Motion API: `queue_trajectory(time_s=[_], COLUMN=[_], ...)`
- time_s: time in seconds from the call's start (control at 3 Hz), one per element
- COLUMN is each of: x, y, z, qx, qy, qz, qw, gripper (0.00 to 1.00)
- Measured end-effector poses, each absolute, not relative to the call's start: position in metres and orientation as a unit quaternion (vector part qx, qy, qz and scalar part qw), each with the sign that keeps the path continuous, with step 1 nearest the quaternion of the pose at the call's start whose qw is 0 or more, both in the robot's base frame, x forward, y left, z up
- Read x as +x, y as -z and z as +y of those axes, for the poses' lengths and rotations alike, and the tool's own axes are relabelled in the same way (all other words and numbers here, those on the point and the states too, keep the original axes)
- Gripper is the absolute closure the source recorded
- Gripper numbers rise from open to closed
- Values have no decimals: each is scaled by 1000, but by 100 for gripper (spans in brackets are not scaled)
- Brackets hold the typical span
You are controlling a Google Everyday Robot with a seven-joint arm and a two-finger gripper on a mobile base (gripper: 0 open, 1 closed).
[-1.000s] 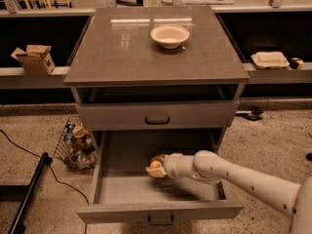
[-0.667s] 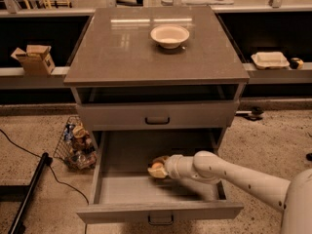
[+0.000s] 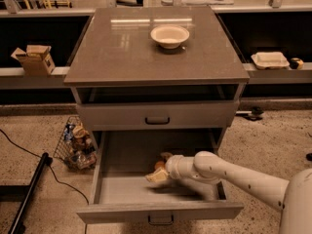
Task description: Place orange into middle drawer
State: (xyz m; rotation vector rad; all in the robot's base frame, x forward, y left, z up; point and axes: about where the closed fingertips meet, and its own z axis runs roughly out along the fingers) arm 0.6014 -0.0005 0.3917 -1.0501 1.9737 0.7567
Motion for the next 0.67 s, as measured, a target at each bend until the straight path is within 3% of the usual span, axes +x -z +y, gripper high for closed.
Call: queue_trajectory(time_s=[0.67], x=[575], y=[-496], z=[-27], qx=[-412], qy=[-330], qz=[722], qw=[447], gripper=[0])
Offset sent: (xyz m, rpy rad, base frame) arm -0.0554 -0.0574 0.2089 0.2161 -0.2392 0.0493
